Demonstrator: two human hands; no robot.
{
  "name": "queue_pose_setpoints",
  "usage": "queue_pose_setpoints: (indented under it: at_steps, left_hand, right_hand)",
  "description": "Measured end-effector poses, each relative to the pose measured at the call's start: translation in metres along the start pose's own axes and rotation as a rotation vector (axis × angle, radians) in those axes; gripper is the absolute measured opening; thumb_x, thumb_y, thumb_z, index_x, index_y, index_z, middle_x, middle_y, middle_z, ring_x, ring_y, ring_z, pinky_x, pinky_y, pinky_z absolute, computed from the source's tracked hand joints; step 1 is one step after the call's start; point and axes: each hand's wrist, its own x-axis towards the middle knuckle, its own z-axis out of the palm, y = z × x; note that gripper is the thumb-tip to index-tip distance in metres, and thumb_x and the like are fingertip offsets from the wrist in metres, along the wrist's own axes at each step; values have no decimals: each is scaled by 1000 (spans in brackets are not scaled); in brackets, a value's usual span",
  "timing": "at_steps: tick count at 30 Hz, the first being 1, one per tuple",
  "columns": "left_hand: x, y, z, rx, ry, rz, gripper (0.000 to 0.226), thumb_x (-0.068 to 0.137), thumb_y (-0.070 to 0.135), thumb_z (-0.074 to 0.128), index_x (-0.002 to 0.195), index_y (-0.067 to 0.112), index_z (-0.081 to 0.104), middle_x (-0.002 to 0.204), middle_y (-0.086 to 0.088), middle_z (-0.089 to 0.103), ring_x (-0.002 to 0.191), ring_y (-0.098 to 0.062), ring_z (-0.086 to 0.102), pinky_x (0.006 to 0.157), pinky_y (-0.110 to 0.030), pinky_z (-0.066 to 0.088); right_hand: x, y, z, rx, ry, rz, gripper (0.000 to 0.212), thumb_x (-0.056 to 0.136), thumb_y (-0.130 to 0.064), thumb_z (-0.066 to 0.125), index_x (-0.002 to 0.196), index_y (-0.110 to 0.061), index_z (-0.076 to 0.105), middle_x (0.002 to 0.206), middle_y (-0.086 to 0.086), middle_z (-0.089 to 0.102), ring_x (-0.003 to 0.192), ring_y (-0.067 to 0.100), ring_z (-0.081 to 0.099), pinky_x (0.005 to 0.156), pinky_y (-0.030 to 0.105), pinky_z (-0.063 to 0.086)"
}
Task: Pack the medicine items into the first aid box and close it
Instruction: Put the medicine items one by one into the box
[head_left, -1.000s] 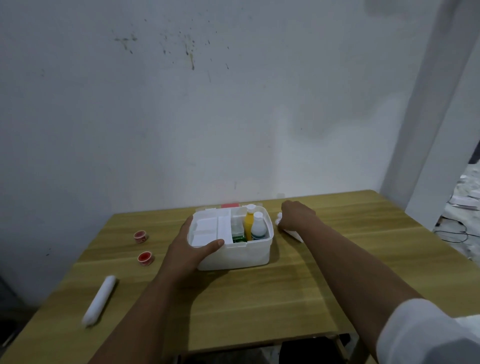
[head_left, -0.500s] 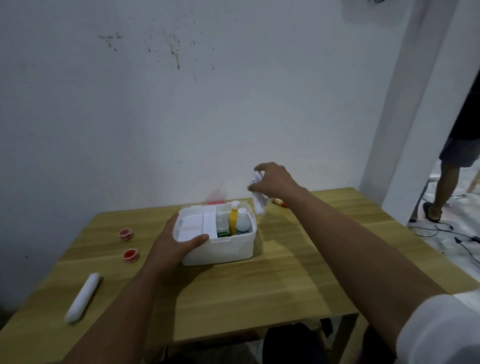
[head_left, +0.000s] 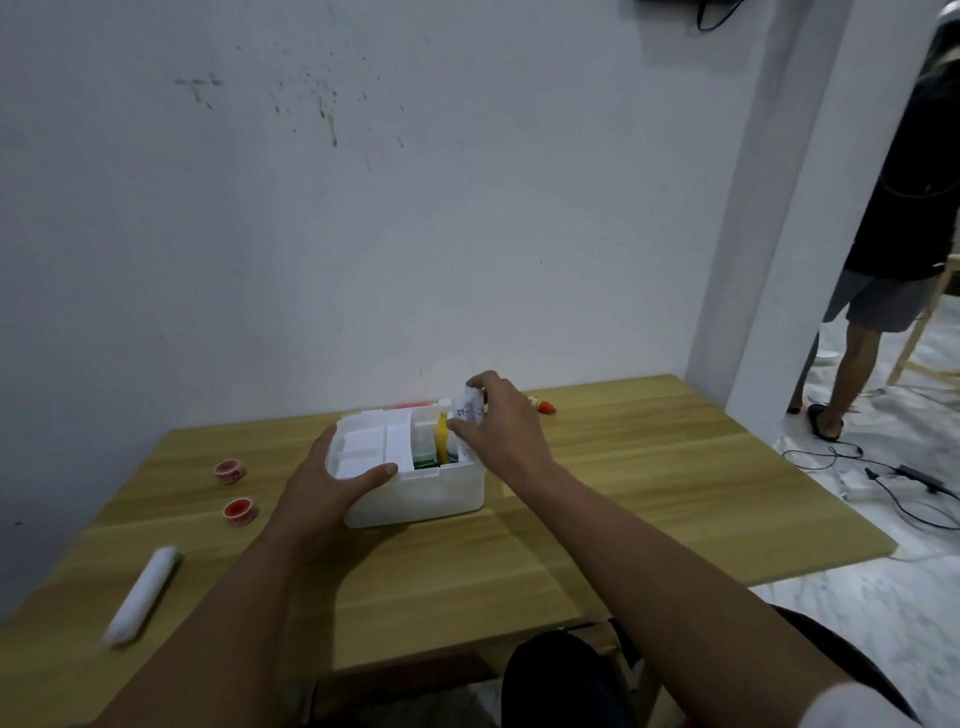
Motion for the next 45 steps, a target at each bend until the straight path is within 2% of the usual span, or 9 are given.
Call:
queue_pose_setpoints:
  at_steps: [6,11,14,22,25,29,35,38,45]
  left_hand:
    - [1,-2,-2,-2,-7,-17,107,64,56,83,155,31,33,154,1,45,131,-23,46,91,-37,44]
    - [2,-5,-4,16,-13,-8,108,60,64,83,153,35,36,151,4,48,123,-17,47,86,-33,46]
    - [2,-5,-4,17,-7,-10,105,64,60,84,153,34,36,151,4,48,126,-19,48,89,-35,45]
    - [5,-4,-1,13,-6,-2,101,65,57,84,152,36,37,149,7,49,117,-11,45,69,-16,38]
    - [5,-5,-2,4,-6,-6,101,66,56,84,152,35,37,149,7,49,117,-11,44,70,-17,39]
    - [8,-7,-3,-7,-8,-10,107,60,62,84,153,37,36,150,7,49,119,-13,46,78,-28,44]
    - [13,-12,-2,-14,4,-21,109,60,62,85,154,40,34,149,10,48,120,-13,44,85,-33,47]
    - [13,-13,0,-13,11,-3,103,66,55,86,153,40,34,140,18,46,120,-12,44,89,-34,47]
    - [13,-13,2,8,31,-1,99,70,50,86,152,42,31,132,24,42,119,-7,43,76,-19,42]
  right_hand:
    - [-7,11,0,-55,-41,-115,59,82,-40,75,135,-31,50,124,-1,61,108,20,62,87,44,54]
    - [-9,21,4,-306,-54,-251,45,89,-53,63,129,-32,69,114,-2,70,104,22,66,88,44,49]
    - [-9,23,4,-415,-45,-291,47,91,-57,56,130,-35,68,115,-2,73,109,26,63,86,43,41]
    - [-5,25,-6,-374,-105,-279,48,88,-63,59,128,-38,68,120,-7,70,117,20,59,97,46,37]
    - [3,27,-8,-234,-46,-234,43,88,-63,60,116,-34,74,112,-10,73,106,15,64,91,41,45]
    - [34,46,-11,-21,63,-51,28,94,-48,60,101,-27,77,100,-11,76,88,12,68,83,37,56]
    - [81,105,-10,-288,-134,244,37,96,-22,53,130,-19,66,131,3,67,122,27,61,95,40,52]
    - [91,121,1,-433,-254,258,28,94,-16,48,116,-18,65,120,7,68,109,29,64,83,37,52]
    - [97,147,25,-617,-278,259,49,97,-10,43,141,-26,57,139,6,61,122,27,60,96,41,52]
